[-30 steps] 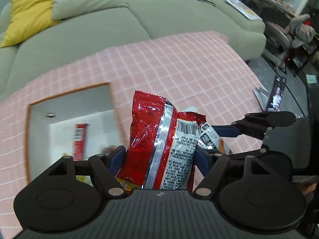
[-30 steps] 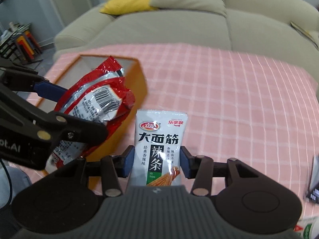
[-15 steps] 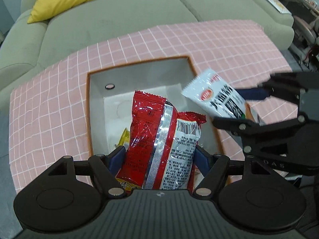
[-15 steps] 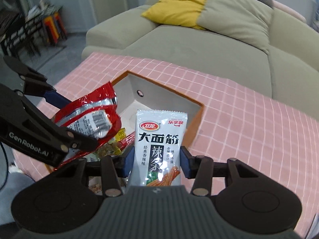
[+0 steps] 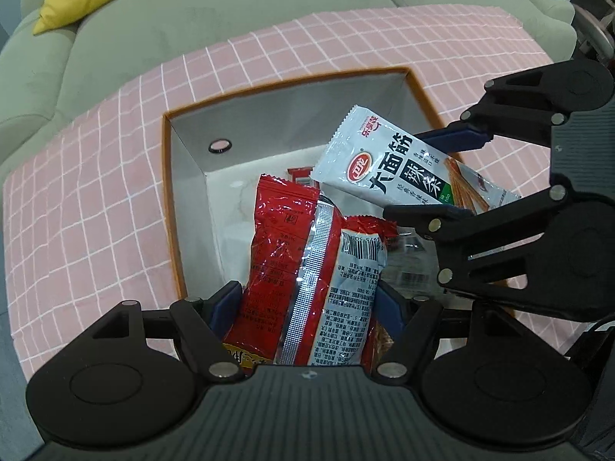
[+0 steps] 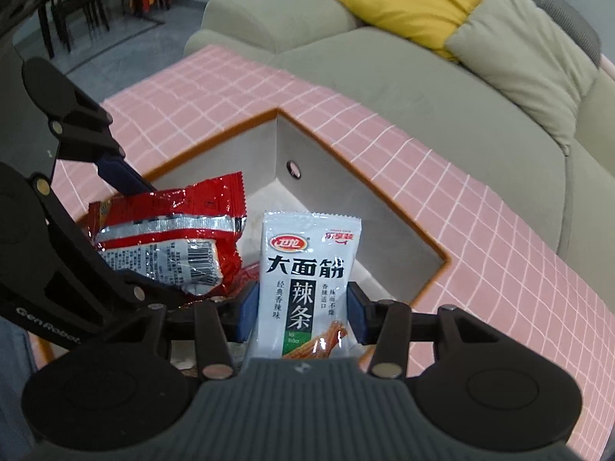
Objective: Organize snacks
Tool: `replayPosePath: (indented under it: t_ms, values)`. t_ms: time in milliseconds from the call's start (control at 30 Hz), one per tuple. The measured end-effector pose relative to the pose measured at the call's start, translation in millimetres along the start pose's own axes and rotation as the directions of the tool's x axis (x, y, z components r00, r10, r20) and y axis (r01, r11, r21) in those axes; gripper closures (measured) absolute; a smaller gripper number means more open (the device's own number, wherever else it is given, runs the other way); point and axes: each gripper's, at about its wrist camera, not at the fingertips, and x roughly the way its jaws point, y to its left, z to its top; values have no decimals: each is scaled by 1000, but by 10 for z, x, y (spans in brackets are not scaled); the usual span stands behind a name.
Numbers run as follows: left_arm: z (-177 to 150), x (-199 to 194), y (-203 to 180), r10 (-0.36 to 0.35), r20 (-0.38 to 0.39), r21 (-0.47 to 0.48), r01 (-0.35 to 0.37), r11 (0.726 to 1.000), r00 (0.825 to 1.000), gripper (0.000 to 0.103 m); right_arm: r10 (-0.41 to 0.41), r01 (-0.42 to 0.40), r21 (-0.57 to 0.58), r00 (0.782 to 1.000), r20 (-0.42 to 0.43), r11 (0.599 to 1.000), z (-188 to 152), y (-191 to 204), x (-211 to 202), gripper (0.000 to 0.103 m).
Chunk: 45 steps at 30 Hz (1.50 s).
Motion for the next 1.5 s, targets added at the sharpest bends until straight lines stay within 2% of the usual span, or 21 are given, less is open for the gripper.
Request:
replayPosePath:
  t_ms: [233,467,667,867,1100,1333,1500]
  values:
    - [33,259,-32,14,-44,37,-13,999,999,19,-18,14,-88,999,-49,996,1,20,319,58]
    - [9,467,-5,10,-86,27,-8,1000,996,18,-11,-1,-126,995,-95,992,-32,52,554,57]
    - [18,491,-114,63,-84,83,-56,995,994,17,-52,30,-191,993,-109,981,-68,124,637,55]
    - [28,413,-118,46,-70,87,-40,995,997,15,-38,17,-179,993,-112,984,-62,84,529,51]
    - [-22,213,-207,45,-41,107,-40,993,998,13,-18,5,-154,996,-86,988,-58,12,288,35]
    - [-111,-135,-240,20,55,66,-23,998,998,10,-13,11,-79,1000,-23,997,-84,-110,-77,24]
    - [-172,-355,-317,18,119,46,-23,999,993,8,-17,18,-21,999,31,1000,-192,-144,-367,20]
